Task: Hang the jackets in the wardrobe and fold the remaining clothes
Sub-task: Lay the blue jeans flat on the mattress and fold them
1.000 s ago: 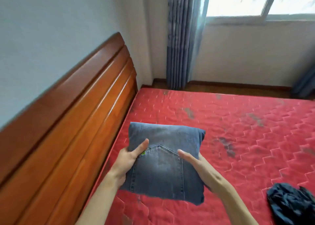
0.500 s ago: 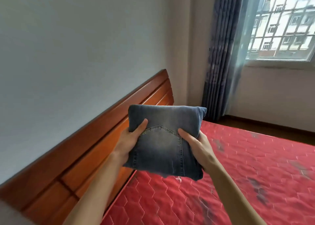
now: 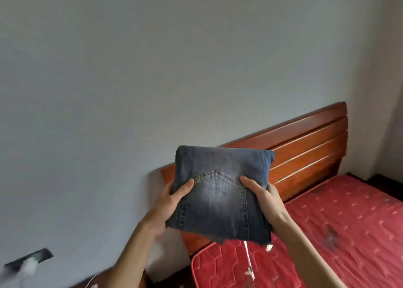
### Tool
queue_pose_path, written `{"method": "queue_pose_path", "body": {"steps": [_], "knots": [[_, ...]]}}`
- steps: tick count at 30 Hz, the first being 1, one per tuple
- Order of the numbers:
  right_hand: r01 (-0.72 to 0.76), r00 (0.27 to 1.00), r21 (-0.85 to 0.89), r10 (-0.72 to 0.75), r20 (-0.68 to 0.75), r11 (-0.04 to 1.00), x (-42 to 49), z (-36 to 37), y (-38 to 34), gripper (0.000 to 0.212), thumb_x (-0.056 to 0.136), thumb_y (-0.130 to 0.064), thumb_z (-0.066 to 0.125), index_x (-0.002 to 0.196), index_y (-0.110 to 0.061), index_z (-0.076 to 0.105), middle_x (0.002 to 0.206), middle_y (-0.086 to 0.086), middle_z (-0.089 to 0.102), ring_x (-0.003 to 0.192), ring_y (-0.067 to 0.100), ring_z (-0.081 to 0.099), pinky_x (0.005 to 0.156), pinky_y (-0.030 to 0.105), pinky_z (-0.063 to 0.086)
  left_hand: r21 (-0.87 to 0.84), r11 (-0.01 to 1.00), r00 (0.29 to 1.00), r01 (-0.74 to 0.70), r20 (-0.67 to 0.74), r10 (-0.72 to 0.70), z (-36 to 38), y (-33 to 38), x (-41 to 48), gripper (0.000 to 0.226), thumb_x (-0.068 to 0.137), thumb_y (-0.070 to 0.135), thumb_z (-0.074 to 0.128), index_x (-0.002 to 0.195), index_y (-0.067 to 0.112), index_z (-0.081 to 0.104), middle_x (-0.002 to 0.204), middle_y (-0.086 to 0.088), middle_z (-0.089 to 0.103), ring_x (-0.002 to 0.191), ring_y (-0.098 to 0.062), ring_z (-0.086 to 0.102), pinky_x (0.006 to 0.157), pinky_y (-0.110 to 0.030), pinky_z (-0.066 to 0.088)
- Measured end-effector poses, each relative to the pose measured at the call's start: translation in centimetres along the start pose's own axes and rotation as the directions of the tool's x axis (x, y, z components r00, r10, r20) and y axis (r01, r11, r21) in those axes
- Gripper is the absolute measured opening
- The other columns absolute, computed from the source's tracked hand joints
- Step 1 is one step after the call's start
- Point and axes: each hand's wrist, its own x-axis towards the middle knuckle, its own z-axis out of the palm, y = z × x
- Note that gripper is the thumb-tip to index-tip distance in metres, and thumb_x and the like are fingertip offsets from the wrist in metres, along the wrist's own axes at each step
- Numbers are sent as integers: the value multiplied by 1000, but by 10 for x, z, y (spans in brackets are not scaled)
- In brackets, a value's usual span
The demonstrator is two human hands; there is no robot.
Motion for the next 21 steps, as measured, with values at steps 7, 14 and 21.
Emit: {"method": "queue_pose_path", "body": {"steps": [7,14,21], "knots": [[-169,879,-44,171,446,985,-30,136,13,47,77,-35,80,115,-10,66,102,8,77,94,25,75,88,41,57,25,999,963,-41,-265,46,-130,5,-79,34,86,26,69,119,15,65,112,-3,75,102,-19,72,86,-36,57],[-423,579,-131,378,722,897,-81,301,67,52,79,-31,81,121,-5,65,110,24,72,97,42,71,79,50,59,51,986,897,160,-424,-124,-272,-4,-180,54,72,48,81,115,17,69,107,-1,77,100,-20,73,96,-41,55],[-344,520,-72,254,816,936,-137,475,98,48,74,-10,83,116,2,64,105,24,73,93,43,72,73,47,59,2,999,661,45,-750,-28,-404,-15,-278,42,70,28,88,106,15,72,101,-2,78,93,-18,75,83,-34,58]]}}
